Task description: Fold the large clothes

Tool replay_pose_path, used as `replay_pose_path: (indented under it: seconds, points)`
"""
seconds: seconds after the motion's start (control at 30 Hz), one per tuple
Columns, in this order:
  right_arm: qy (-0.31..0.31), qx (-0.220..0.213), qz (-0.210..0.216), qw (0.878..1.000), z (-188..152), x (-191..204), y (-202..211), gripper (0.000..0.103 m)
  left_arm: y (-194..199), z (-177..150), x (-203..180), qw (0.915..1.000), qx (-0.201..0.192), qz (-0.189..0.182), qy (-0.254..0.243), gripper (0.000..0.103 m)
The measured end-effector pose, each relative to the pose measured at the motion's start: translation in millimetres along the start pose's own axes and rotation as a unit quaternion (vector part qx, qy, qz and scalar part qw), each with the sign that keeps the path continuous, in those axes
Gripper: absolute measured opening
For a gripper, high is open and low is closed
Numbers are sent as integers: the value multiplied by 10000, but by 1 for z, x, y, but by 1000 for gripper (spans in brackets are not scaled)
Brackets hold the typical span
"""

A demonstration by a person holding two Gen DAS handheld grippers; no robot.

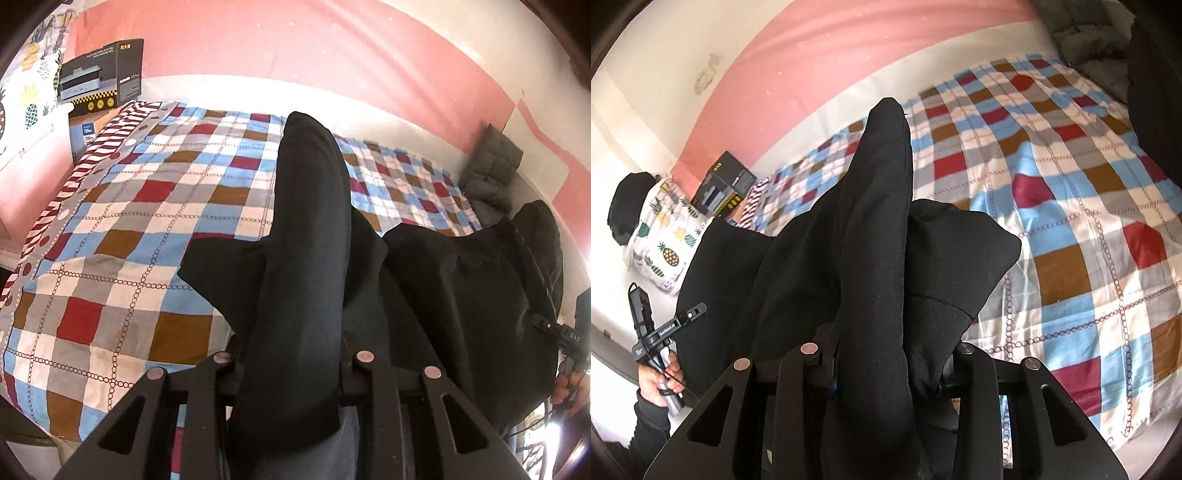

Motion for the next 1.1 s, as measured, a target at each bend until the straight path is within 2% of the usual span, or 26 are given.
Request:
replay_pose_path:
  seconds: [0.23,0.5,1.1]
  points:
    - [129,-85,99,9998,18,15,-7,35,7,22,5,9999,-145,37,-4,30]
    - [187,-124,184,9996,45,24,-30,35,-7,57,18,9997,-250,78,28,30]
    - [236,-51,289,9993,134,40,-128,35,-84,162,58,9990,-319,279,158,30]
Point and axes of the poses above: each gripper's, at about its wrist camera, not at the fingertips, and y roughly against the way its jaws point, x to its left, z to its top, the point moved 5 cm from there along -y, roughly the way its jaws point, and after that the axes turned 4 degrees about z, right-handed, at the moved point
